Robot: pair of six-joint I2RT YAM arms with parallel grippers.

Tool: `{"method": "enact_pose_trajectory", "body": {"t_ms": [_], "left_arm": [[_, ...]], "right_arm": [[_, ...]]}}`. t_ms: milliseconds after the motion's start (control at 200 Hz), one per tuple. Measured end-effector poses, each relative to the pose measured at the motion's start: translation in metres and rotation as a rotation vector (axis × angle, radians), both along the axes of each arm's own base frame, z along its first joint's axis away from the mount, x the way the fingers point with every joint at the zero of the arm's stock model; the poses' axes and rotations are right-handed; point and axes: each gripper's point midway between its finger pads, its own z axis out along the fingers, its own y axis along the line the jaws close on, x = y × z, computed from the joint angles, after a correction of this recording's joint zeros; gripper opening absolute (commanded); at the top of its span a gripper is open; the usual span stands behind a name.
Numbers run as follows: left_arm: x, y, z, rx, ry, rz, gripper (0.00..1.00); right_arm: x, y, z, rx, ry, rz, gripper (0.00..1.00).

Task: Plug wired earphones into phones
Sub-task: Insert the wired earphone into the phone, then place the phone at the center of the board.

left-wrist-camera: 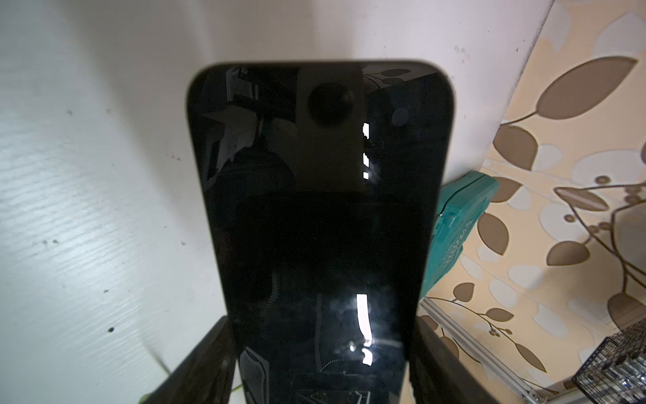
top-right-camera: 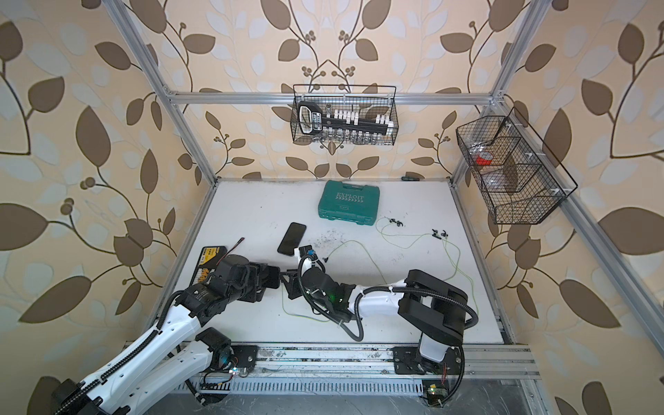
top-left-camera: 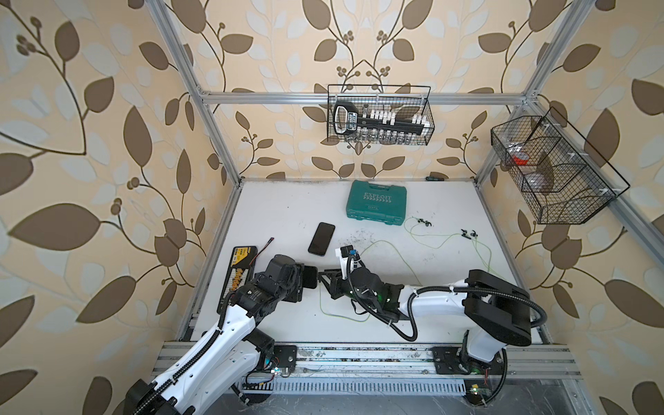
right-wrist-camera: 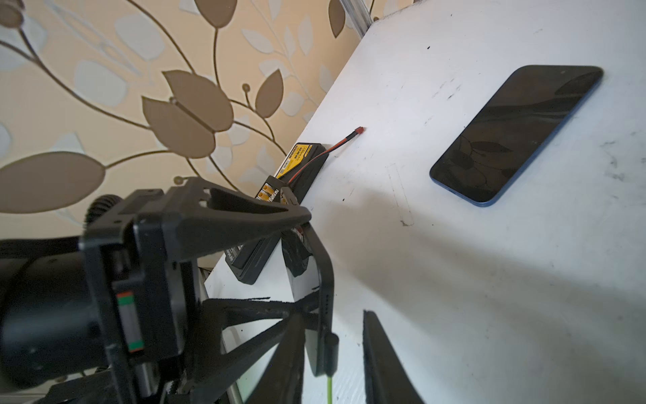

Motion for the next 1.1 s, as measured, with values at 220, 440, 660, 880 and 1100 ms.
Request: {"method": "enact_pose_trajectory", "body": {"t_ms": [220,440,660,880,1100], "left_arm": [[0.000,0.006,-0.011,0.044,0.036,0.023,0.55],[-0.002,0.008,-0.038,0.101,0.143,0.023,0.55],[-0.002,0.011,-0.057,0.145,0.211,0.038,0.55],[-0.004,0.019,-0.073,0.196,0.270,0.079,0.56],[-0.005,0.023,-0.082,0.213,0.303,0.107,0.68]], "right_arm": [[-0.004,-0.032,0.004,-0.066,-0.001,-0.052,0.33],[-0.003,-0.077,0.018,-0.127,-0.015,-0.153,0.32],[0.004,-0.136,0.007,-0.190,0.000,-0.270,0.32],[0.003,-0.166,0.000,-0.243,0.011,-0.323,0.32],[0.002,-0.172,-0.002,-0.260,0.016,-0.335,0.32]]}}
